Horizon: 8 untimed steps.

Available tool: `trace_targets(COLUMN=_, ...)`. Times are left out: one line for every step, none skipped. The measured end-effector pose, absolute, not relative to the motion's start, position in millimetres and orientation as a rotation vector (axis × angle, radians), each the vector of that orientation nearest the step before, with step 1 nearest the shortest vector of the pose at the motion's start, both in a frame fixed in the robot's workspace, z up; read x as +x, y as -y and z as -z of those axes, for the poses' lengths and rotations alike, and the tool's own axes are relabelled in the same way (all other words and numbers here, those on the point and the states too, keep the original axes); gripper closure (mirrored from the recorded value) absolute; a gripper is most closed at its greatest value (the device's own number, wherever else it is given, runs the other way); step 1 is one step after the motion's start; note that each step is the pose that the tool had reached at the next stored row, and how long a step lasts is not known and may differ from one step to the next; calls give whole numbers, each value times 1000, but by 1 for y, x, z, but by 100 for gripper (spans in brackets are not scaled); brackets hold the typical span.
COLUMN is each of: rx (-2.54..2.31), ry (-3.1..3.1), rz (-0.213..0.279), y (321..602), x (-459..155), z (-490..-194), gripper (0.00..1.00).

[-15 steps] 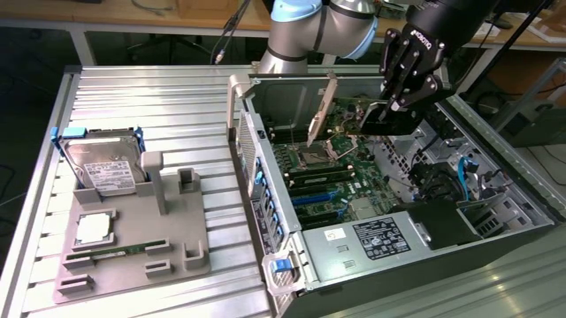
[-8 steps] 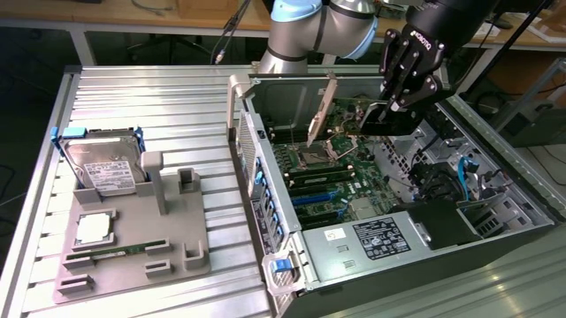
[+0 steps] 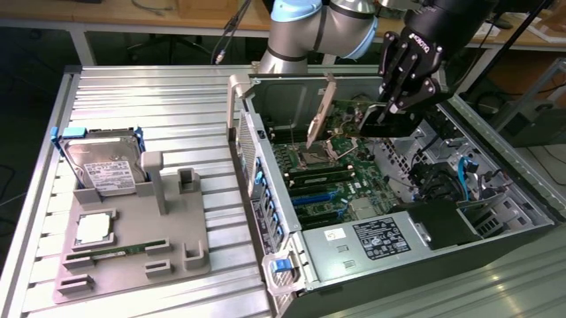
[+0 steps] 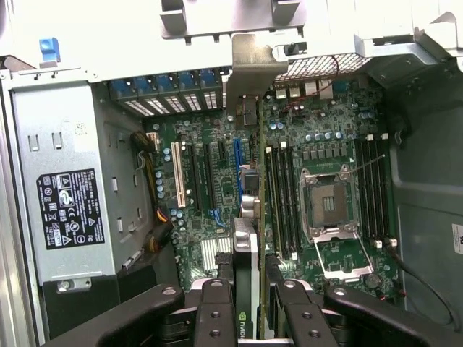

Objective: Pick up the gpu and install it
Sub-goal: 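Insert the gpu into the slot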

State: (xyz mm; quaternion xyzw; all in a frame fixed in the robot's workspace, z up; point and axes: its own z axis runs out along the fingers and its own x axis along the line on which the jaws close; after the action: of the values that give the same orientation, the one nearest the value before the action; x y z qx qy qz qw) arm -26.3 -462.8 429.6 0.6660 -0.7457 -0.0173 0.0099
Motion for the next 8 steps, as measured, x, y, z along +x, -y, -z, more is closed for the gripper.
trace_targets(rx=2079, ry=2328, rz=54, y=463, x=-26, z=-429, gripper=73)
trace_targets(rx=2079, ry=2328, rz=54, y=463, x=-26, z=-429, gripper=73)
trace_targets(rx=2079, ry=2328, rz=54, y=463, x=-26, z=-429, gripper=73)
trace_targets(rx=2079, ry=2328, rz=54, y=463, x=-26, z=-429, gripper=73)
trace_targets(rx=2079, ry=2328, rz=54, y=463, x=-26, z=-429, gripper=73)
trace_targets(rx=2079, ry=2328, rz=54, y=463, x=-26, z=-429, gripper=73)
trace_targets(rx=2079, ry=2328, rz=54, y=463, x=-26, z=-428, gripper=73)
trace_targets(rx=2079, ry=2328, rz=54, y=463, x=-26, z=-428, gripper=73)
